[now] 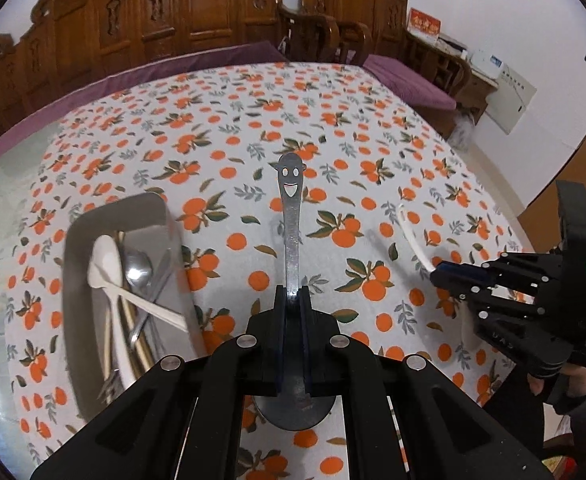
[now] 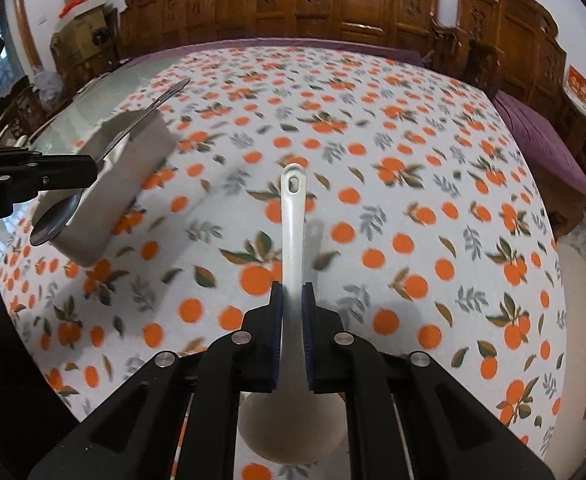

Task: Organize utensils
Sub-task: 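Grasp the metal spoon with the left gripper while the right gripper holds the white spoon, then lower the metal spoon into the grey tray and open the left gripper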

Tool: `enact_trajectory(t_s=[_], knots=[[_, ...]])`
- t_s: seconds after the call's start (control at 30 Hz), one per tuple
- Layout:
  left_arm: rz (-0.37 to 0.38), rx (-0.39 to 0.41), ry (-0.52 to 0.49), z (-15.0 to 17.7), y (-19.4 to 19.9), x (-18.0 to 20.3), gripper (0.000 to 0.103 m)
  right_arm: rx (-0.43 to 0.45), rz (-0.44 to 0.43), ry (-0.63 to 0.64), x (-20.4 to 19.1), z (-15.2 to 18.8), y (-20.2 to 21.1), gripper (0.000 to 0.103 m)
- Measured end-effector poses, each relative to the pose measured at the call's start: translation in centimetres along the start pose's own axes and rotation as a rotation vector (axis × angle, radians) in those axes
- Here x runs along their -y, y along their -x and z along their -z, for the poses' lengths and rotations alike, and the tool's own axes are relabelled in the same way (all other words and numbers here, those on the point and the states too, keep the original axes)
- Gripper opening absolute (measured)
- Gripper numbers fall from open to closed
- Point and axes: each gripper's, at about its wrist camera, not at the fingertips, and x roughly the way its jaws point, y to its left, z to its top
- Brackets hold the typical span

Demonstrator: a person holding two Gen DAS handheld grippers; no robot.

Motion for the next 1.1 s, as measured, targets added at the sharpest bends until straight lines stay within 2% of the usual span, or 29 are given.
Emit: enact_trajectory(t_s=[0.53,0.83,1.1], knots=[[-0.046,0.070,0.083,1.4,5.0,-6.1,0.005,0.070,-0.082,0.074,-6.8,-4.6,0.6,0.011],[-0.096,0.005,0.141,2.8,1.9,-10.6,0.005,0.077,-0.110,0.102,-9.3,-6.6,0.1,0.011],[-0.120,-0.053,0.174,4.0,-1.2,-12.7,0.005,0.077,-0.126,0.112,-10.3,-7.7,-0.4,0.011]])
